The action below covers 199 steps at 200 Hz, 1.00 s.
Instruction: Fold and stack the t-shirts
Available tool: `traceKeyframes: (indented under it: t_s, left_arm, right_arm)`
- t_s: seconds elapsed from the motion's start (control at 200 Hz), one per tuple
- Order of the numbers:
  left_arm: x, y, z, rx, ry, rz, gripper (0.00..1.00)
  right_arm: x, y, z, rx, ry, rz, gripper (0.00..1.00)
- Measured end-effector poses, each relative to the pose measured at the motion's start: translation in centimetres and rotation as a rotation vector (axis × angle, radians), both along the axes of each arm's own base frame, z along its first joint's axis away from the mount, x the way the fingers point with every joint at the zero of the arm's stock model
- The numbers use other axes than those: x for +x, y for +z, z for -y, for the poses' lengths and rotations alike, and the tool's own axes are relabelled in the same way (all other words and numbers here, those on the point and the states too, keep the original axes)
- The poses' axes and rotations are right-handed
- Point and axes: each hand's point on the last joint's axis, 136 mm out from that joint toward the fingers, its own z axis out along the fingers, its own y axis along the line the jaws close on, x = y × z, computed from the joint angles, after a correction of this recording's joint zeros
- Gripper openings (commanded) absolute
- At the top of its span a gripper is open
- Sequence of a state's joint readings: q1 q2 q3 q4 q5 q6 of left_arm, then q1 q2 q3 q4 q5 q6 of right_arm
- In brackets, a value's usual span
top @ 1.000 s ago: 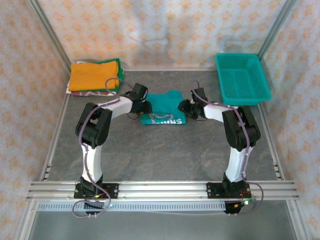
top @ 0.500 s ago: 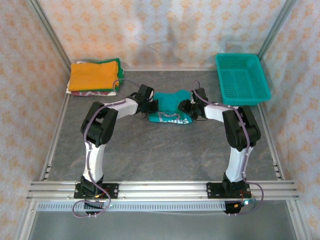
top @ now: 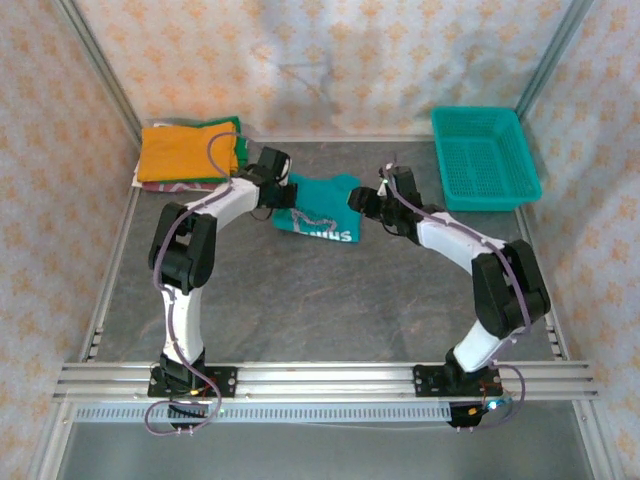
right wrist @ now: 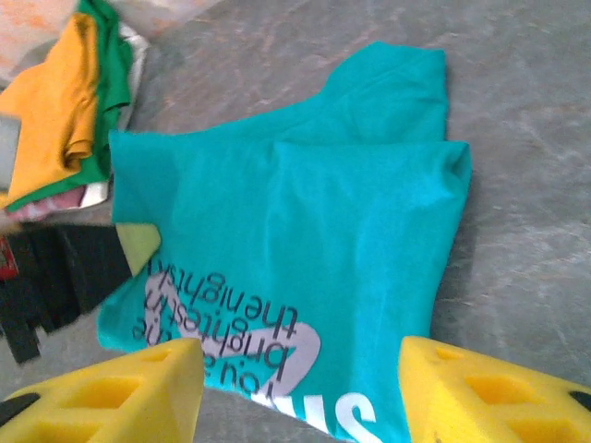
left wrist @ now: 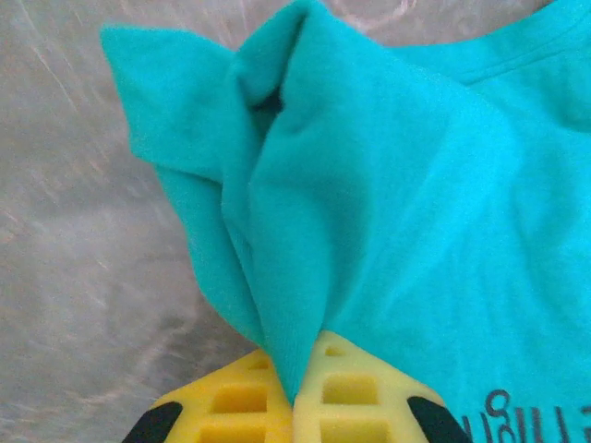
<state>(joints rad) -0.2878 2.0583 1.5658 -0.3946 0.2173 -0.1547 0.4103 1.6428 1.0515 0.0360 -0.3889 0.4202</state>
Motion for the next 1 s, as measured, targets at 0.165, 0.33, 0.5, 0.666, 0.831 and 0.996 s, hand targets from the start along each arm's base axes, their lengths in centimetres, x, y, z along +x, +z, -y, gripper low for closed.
traceKeyframes:
  t_s: [0.165,0.33,0.5,0.666,0.831,0.996]
  left_arm:
    - [1.9,3.9,-2.3,0.090,-0.067,0.104,0.00]
    - [3.6,7.2,-5.0,0.170,-0.097,0.169,0.00]
    - [6.2,11.4,-7.9,0.219,-0.096,0.251,0.00]
    - [8.3,13.8,-11.0,0.249,-0.078,0.292,0.00]
    - [9.7,14.6,-14.2,0.252,-0.062,0.299,0.00]
    - [11.6,16.1,-17.1,0.220,-0.051,0.331,0.00]
  right_arm:
    - [-1.3,0.8,-3.5,0.019,0.129,0.053,0.70]
    - [-1.7,0.9,-5.8,0.075,0.212,0.072,0.70]
    - [-1.6,-0.2,-6.4,0.091,0.232,0.042,0.70]
    - [-1.4,0.1,-6.6,0.097,0.239,0.043,0.70]
    - [-1.9,1.0,-7.6,0.137,0.295,0.045,0.71]
    - [-2.2,1.8,-8.2,0.153,0.329,0.044,0.71]
